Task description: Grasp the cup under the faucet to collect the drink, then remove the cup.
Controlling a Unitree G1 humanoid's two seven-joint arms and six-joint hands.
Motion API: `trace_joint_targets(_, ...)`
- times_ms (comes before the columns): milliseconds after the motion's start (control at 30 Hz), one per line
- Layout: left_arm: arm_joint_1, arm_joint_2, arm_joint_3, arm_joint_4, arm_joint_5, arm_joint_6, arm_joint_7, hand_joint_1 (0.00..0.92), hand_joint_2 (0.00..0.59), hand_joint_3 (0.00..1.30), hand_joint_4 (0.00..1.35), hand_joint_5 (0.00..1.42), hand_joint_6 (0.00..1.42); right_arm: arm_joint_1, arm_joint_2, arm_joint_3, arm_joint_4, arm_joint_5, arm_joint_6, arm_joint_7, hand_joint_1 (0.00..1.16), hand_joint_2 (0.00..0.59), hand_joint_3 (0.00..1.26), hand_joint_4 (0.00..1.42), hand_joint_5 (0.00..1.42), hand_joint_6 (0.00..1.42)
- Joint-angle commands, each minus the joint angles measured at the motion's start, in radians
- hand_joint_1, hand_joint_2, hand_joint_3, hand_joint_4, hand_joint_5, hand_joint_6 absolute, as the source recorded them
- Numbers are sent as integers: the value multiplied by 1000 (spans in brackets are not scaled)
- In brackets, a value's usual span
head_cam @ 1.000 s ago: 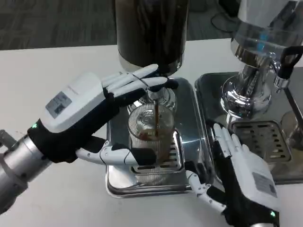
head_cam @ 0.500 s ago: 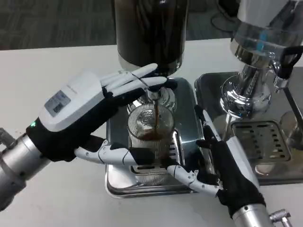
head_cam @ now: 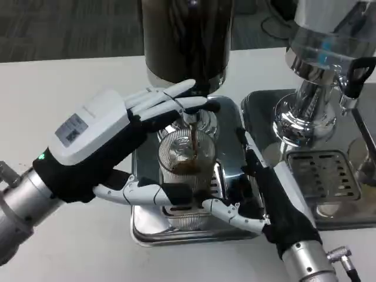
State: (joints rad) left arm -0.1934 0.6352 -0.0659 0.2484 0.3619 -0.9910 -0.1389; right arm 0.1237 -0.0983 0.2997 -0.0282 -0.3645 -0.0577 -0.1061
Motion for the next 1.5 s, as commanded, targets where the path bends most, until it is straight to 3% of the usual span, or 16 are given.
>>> trace_joint_targets(33,35,15,-32,-9,36,-8,-35,0,135,237,83,292,227,-29,27,-15,40,49,12,34,751,156,0,0,0,118)
trace_joint_targets(233,36,17,-29,-8,32,-3,-35,0,139,237,89,291,224,-49,30,-4,56,30,1,34,744,154,0,0,0,116)
trace_joint_targets(800,61,11,-24,-34,36,23,-21,0,140,246,91,293,223,-104,56,-9,144,72,-9,69,742,154,0,0,0,115)
trace_joint_targets(1233,81,12,-19,-53,40,47,-9,0,141,247,102,287,202,-134,58,7,179,42,2,70,749,155,0,0,0,129)
trace_joint_targets(1500,101,10,18,-68,40,75,26,0,146,205,36,230,140,-129,58,1,177,48,-5,72,755,151,0,0,0,144)
